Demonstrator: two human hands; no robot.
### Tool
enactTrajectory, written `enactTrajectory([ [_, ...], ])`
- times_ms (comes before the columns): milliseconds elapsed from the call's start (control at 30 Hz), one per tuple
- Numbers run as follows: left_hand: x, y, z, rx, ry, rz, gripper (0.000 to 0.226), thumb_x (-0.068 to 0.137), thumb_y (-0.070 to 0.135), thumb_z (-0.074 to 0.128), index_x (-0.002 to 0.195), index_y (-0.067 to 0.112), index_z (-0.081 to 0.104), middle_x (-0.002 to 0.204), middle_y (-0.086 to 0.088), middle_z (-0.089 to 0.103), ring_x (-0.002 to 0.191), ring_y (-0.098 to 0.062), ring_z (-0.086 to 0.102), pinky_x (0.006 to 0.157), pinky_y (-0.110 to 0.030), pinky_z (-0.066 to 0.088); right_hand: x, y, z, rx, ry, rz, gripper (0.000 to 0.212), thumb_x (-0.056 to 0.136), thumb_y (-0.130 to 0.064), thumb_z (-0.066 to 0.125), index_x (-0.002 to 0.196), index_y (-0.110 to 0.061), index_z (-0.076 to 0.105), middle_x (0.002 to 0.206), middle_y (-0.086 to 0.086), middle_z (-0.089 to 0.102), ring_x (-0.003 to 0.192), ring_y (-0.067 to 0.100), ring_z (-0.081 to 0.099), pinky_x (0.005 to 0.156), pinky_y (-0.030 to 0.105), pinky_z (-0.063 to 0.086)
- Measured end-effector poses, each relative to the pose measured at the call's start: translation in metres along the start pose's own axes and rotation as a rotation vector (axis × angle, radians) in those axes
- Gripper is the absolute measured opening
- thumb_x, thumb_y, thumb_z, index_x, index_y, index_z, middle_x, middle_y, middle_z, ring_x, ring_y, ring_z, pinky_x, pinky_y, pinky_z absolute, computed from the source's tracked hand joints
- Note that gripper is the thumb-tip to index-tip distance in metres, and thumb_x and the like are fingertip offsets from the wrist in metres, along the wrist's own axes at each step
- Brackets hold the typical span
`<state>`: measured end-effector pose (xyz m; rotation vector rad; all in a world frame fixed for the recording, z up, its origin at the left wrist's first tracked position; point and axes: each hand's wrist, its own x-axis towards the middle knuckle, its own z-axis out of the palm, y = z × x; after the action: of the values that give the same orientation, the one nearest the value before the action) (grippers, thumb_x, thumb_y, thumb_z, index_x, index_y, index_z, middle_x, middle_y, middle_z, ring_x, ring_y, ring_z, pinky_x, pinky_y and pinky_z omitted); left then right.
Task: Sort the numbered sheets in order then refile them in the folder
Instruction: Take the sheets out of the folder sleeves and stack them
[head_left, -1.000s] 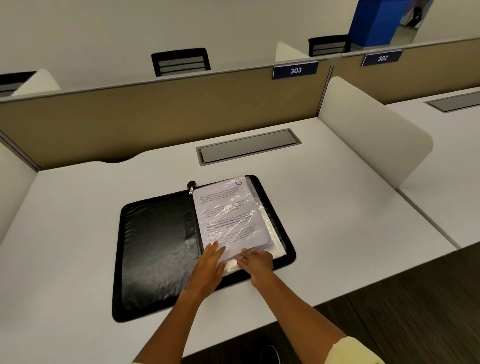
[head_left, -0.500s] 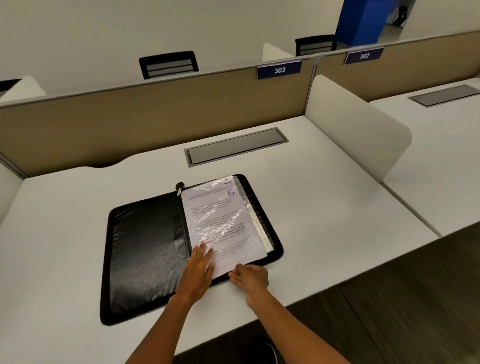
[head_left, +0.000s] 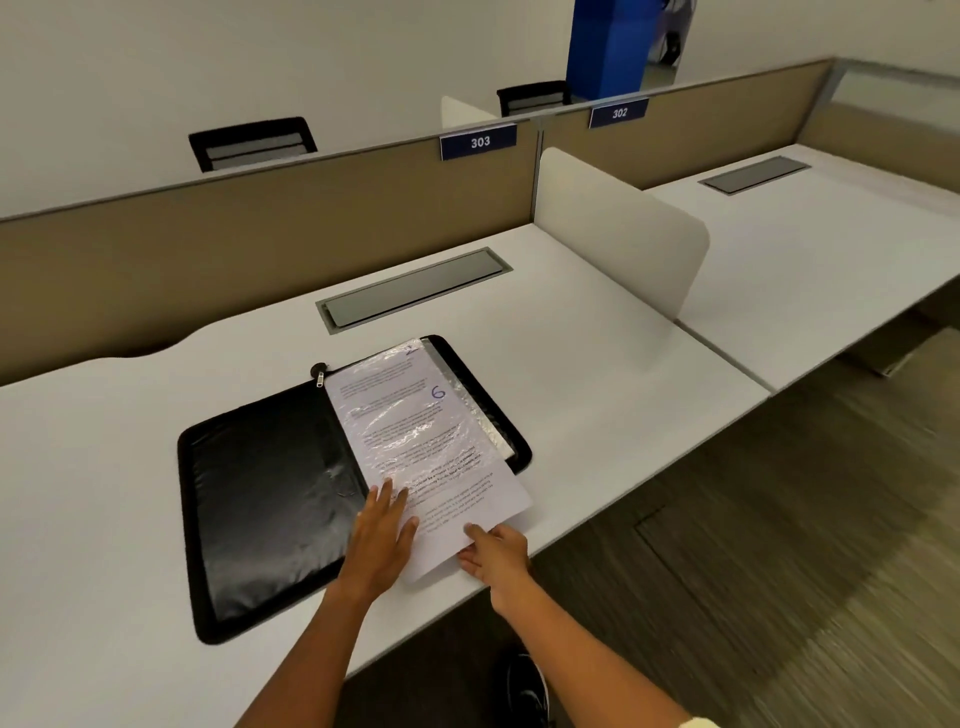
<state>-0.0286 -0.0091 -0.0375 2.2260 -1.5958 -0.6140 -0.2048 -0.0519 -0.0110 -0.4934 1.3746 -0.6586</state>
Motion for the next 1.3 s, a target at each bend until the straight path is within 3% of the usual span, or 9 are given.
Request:
enactTrajectory([
  [133,-0.014,0.004,-0.005,-0.029,0.008,0.039,0.061,0.103,0.040,0.038,0.155,0.022,0.014,0.163,0.003,-0.003,0.150,-0.017,-0.009,0.122,-0.045,0.004,-0.008,-0.005,0.004,0.031,-0.031,-0.010,0.009,0.093,-0.006,0.067,0.102,-0.007,0.064,0.100,0.013,0.071,0.085,0.024,0.073,0.069,0.030,0.061],
  [267,-0.024,0.003,-0.009,-0.033,0.009,0.045,0.062,0.103,0.040,0.040,0.155,0.020,0.015,0.164,0.002,-0.002,0.150,-0.017,-0.009,0.121,-0.045,0.004,-0.016,-0.004,-0.002,-0.078,0.041,-0.055,0.002,0.093,-0.001,0.065,0.092,-0.003,0.065,0.092,0.014,0.069,0.078,0.022,0.073,0.061,0.025,0.060],
  [367,-0.030,0.002,-0.008,-0.043,0.000,0.060,0.063,0.102,0.041,0.040,0.156,0.020,0.015,0.164,0.002,-0.001,0.150,-0.016,-0.010,0.122,-0.046,0.005,-0.022,0.005,-0.015,-0.144,0.093,-0.109,0.008,0.092,0.001,0.065,0.083,0.001,0.066,0.092,0.015,0.068,0.078,0.022,0.073,0.063,0.026,0.061],
  [667,-0.037,0.021,0.006,0.009,0.016,0.152,0.064,0.103,0.038,0.038,0.156,0.013,0.013,0.164,-0.007,0.001,0.151,-0.022,-0.006,0.120,-0.043,0.003,-0.046,0.037,-0.078,-0.257,0.230,-0.263,0.014,0.093,-0.001,0.060,0.089,0.010,0.068,0.092,0.004,0.071,0.078,0.016,0.072,0.059,0.019,0.057],
  [867,-0.027,0.042,0.016,0.036,0.010,0.184,0.063,0.103,0.040,0.034,0.156,0.015,0.009,0.164,-0.007,0.000,0.151,-0.023,-0.006,0.120,-0.046,0.000,-0.058,0.048,-0.120,-0.324,0.336,-0.377,0.016,0.094,-0.007,0.061,0.084,0.002,0.067,0.087,0.005,0.072,0.076,0.017,0.071,0.059,0.023,0.058],
  [967,-0.023,0.050,0.021,0.023,-0.005,0.212,0.064,0.103,0.041,0.032,0.156,0.017,0.005,0.164,-0.006,-0.004,0.150,-0.021,-0.009,0.122,-0.046,0.000,-0.060,0.048,-0.138,-0.306,0.439,-0.433,0.022,0.095,-0.011,0.058,0.080,0.005,0.060,0.084,0.018,0.068,0.070,0.023,0.063,0.056,0.031,0.047],
  [1033,-0.019,0.053,0.022,0.024,-0.006,0.230,0.064,0.103,0.041,0.031,0.156,0.017,0.004,0.164,-0.006,-0.004,0.150,-0.021,-0.008,0.122,-0.047,0.001,-0.064,0.042,-0.149,-0.271,0.477,-0.466,0.022,0.097,-0.011,0.055,0.079,0.001,0.060,0.081,0.015,0.067,0.069,0.019,0.059,0.057,0.029,0.043],
  [1200,-0.010,0.065,0.020,0.042,-0.002,0.259,0.063,0.103,0.043,0.031,0.156,0.017,0.009,0.164,-0.007,0.001,0.151,-0.022,-0.005,0.122,-0.046,0.003,-0.069,0.018,-0.171,-0.237,0.526,-0.514,0.021,0.100,-0.016,0.054,0.082,-0.012,0.063,0.082,0.005,0.068,0.076,0.022,0.066,0.058,0.028,0.048],
  [1300,-0.004,0.066,0.016,0.037,-0.003,0.252,0.063,0.103,0.043,0.031,0.156,0.017,0.009,0.164,-0.007,0.002,0.151,-0.023,-0.004,0.121,-0.045,0.004,-0.065,0.003,-0.185,-0.232,0.533,-0.524,0.019,0.100,-0.020,0.056,0.083,-0.015,0.065,0.084,0.006,0.069,0.079,0.025,0.068,0.062,0.035,0.054],
])
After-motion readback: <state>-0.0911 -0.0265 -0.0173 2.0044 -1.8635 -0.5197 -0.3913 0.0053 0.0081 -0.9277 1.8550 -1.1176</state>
